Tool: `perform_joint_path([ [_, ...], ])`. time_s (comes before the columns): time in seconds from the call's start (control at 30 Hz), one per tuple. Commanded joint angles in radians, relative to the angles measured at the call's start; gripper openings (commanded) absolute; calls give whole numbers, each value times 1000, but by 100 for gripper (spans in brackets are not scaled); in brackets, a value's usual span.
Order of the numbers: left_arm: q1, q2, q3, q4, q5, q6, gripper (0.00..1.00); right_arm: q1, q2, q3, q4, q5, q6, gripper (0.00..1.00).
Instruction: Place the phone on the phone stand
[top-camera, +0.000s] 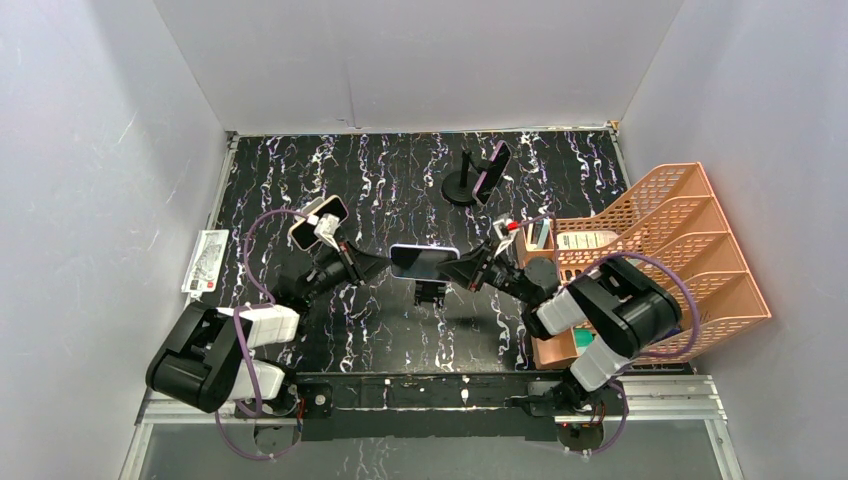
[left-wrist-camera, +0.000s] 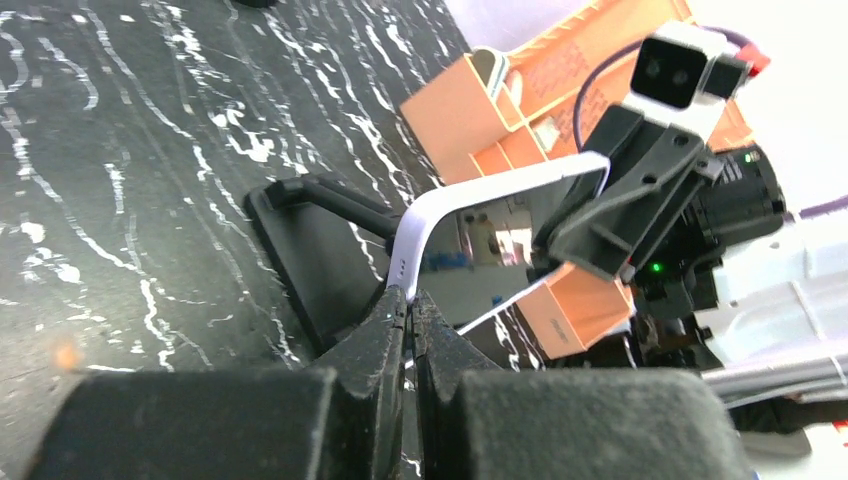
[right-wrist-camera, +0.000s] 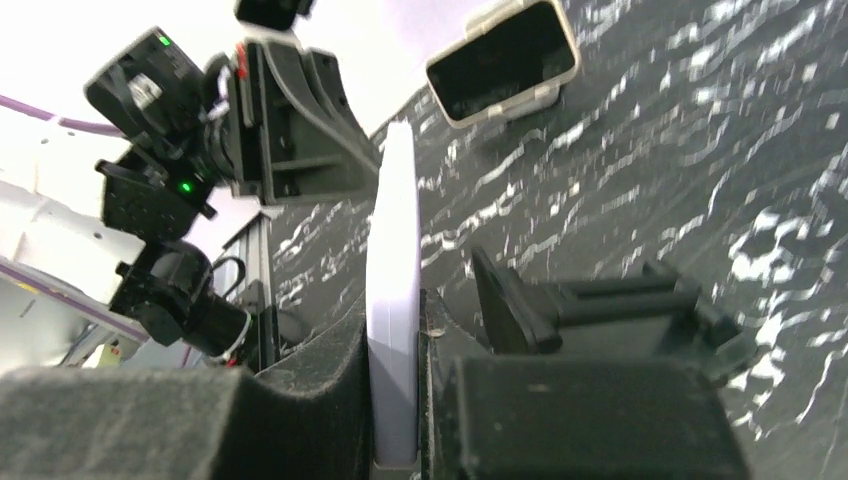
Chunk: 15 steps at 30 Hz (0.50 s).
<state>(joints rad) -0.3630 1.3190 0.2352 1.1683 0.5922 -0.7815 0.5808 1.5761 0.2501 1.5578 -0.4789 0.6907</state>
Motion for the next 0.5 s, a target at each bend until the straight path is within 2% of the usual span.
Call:
perform_joint_path([
  [0.0,-4,-49,22,139,-20,-1,2,57,143,-31,170,-36,-22,1],
  [0.17,-4,-10,17,139,-16,-17,2,73,266,-27,265,-46,6,1],
  [0.47,-13,3,3,140,-51,-9,2,73,239,-53,264,-42,-60,1],
])
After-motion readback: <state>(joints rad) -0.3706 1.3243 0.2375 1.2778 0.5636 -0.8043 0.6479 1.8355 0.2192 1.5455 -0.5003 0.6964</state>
